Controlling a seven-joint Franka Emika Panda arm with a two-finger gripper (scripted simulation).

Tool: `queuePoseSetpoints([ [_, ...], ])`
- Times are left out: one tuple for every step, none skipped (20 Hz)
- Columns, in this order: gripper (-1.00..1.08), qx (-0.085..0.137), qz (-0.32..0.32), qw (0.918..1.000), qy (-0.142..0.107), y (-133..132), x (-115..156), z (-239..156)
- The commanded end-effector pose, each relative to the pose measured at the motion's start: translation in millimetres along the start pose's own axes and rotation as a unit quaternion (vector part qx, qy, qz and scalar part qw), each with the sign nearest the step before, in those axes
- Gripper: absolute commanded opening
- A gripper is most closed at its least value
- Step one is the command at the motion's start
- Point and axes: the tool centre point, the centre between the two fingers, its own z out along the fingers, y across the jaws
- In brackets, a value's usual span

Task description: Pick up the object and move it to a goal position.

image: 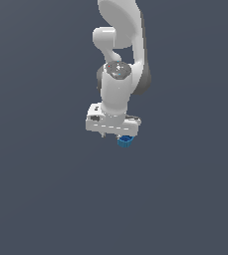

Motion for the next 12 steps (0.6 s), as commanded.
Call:
queuePoseSetpoints([
  [0.28, -0.005, 0.013, 0.9999, 0.008, -8, -4, 4],
  [0.28, -0.007, 0.018, 0.9997, 0.011, -11, -5, 6],
  [0.28, -0.009, 0.024, 0.9996, 0.015, -15, -7, 8],
  [0.28, -0.011, 0.029, 0.9993, 0.019, -19, -9, 10],
  [0.28, -0.012, 0.035, 0.9991, 0.022, -22, -11, 11],
  [0.28, -0.013, 0.041, 0.9987, 0.026, -26, -12, 13],
  [0.28, -0.014, 0.046, 0.9984, 0.030, -29, -14, 15],
  [0.28, -0.015, 0.051, 0.9980, 0.034, -33, -16, 17],
  [0.28, -0.016, 0.057, 0.9976, 0.038, -37, -18, 18],
  [0.28, -0.016, 0.062, 0.9971, 0.041, -40, -21, 20],
  [0.28, -0.017, 0.067, 0.9966, 0.045, -44, -23, 21],
  [0.28, -0.017, 0.073, 0.9960, 0.049, -48, -25, 23],
])
